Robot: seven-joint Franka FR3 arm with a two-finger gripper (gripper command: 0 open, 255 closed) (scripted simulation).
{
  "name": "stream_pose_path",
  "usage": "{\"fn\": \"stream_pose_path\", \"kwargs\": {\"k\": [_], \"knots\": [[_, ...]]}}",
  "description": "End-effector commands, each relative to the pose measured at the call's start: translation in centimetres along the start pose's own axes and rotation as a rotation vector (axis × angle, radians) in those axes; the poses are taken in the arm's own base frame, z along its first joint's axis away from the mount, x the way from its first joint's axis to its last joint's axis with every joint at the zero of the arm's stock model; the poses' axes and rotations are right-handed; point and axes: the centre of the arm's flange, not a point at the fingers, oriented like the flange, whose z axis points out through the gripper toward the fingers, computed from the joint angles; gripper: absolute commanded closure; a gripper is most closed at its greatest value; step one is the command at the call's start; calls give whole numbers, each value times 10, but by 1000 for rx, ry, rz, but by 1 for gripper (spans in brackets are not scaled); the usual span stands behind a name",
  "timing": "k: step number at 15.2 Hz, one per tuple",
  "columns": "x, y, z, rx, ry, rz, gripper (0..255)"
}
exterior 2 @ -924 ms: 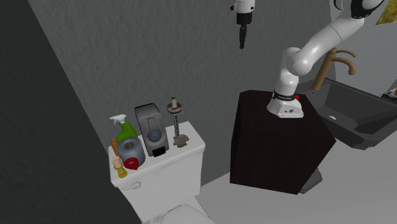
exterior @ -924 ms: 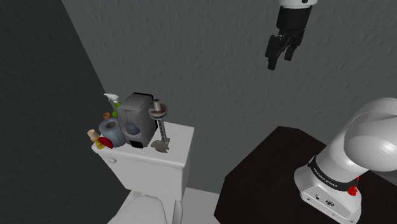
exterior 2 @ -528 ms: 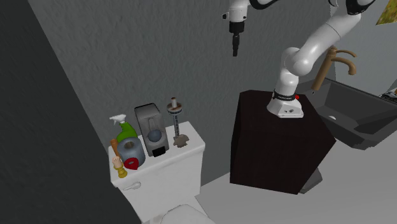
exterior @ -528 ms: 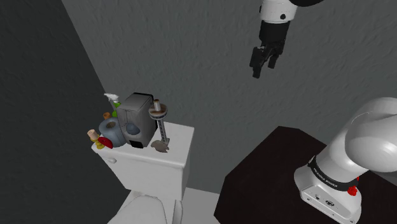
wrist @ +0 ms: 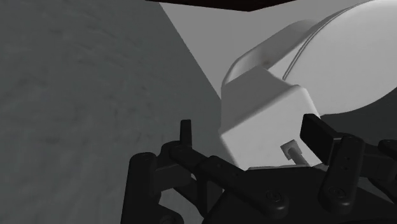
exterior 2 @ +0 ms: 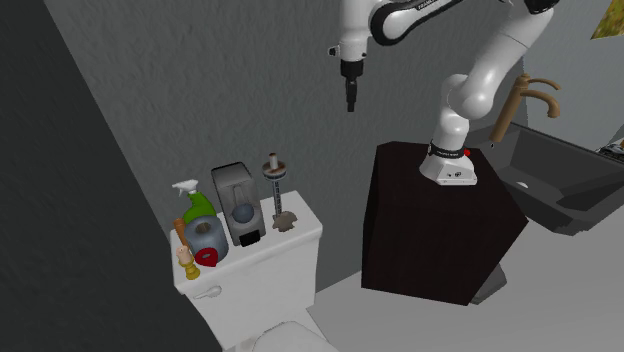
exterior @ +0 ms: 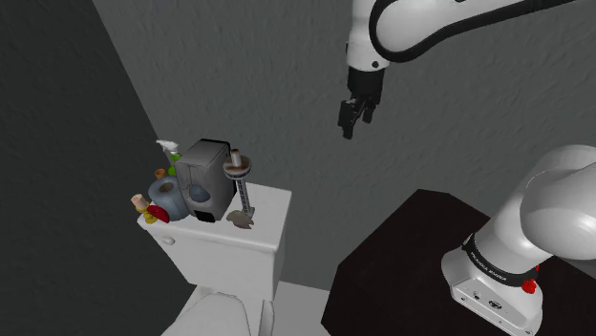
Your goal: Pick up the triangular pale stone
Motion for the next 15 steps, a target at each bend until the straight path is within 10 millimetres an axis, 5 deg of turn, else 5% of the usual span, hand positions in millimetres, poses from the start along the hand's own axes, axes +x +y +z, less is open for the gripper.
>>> {"fn": "stream_pose_path", "kwargs": {"k": [1,15], "knots": [[15,-15,17,2,9,-33,0],[116,-113,127,13,56,-256,0]]}}
